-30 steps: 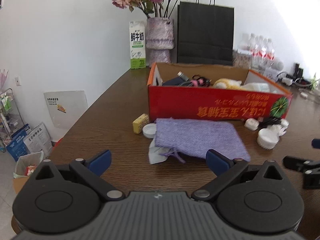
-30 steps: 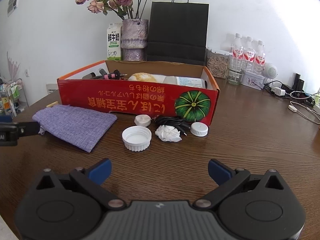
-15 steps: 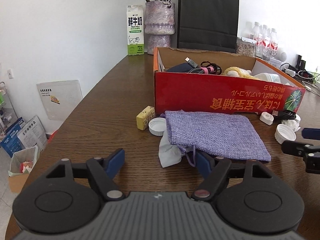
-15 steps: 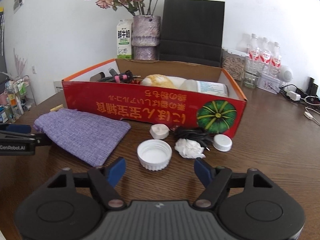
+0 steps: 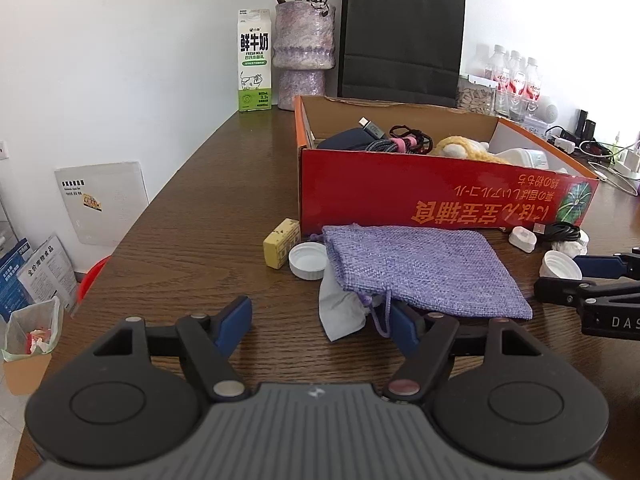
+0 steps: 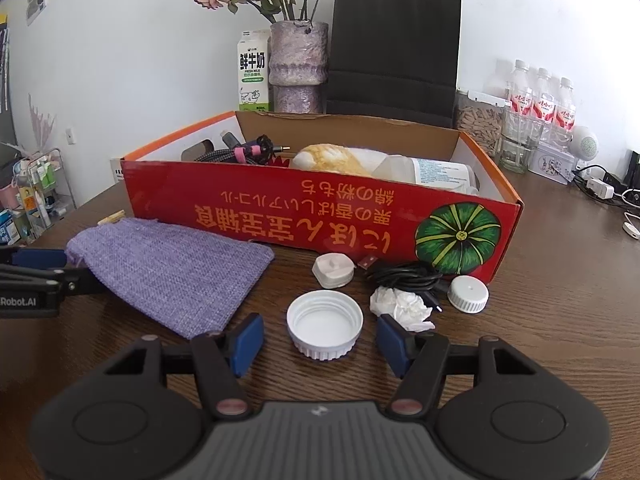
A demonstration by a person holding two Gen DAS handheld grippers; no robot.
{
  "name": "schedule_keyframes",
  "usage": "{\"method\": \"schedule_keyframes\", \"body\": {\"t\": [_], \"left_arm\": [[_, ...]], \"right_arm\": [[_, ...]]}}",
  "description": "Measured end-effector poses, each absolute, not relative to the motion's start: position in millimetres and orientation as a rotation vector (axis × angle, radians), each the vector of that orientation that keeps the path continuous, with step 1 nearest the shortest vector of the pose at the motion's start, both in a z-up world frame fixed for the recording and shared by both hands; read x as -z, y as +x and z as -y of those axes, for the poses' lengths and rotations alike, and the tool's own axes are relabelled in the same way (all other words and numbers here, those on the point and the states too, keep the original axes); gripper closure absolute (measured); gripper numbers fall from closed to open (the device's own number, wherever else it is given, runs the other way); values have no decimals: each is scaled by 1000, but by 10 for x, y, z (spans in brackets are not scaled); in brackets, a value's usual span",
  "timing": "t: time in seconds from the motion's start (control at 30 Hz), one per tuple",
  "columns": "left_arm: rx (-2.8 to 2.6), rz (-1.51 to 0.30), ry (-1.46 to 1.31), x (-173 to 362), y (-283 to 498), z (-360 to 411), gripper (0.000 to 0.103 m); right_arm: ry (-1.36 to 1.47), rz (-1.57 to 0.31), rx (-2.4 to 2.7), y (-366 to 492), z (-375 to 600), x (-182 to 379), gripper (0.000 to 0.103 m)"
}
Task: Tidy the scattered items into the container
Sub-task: 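Close the right gripper on the large white ribbed cap while the left grasps the white tissue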
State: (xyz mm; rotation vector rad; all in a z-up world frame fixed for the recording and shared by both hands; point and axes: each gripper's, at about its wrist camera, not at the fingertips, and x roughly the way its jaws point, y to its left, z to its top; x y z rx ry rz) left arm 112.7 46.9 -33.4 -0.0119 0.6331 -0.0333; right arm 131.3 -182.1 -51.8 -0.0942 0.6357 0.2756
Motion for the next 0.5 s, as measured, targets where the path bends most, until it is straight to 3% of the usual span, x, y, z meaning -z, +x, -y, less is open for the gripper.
{"method": "schedule_keyframes", "body": {"t": [0.1, 0.17, 0.2, 0.23, 0.27, 0.3, 0.5], "left_arm": [[50, -631, 6, 347, 1188, -404, 29], [68, -639, 20, 353, 1234, -356, 33], [88, -640, 16, 347, 1245, -343, 41], [106, -632, 13, 335, 1239, -336, 64], [114, -626, 18, 331, 1233, -324, 82], [121, -628, 23, 329, 1229, -310, 86], [113, -607, 8, 278, 1093, -320, 90]], "right_arm": [[-93, -636, -275, 1325, 1817, 518, 42], [-89, -637, -277, 1333, 1819, 516, 52], [-84, -635, -281, 1335, 1820, 514, 56], [-81, -633, -283, 1335, 1823, 513, 64], [-81, -631, -284, 1329, 1824, 512, 64], [-81, -630, -286, 1328, 1824, 511, 64], [-70, -604, -293, 1269, 1860, 464, 64]]}}
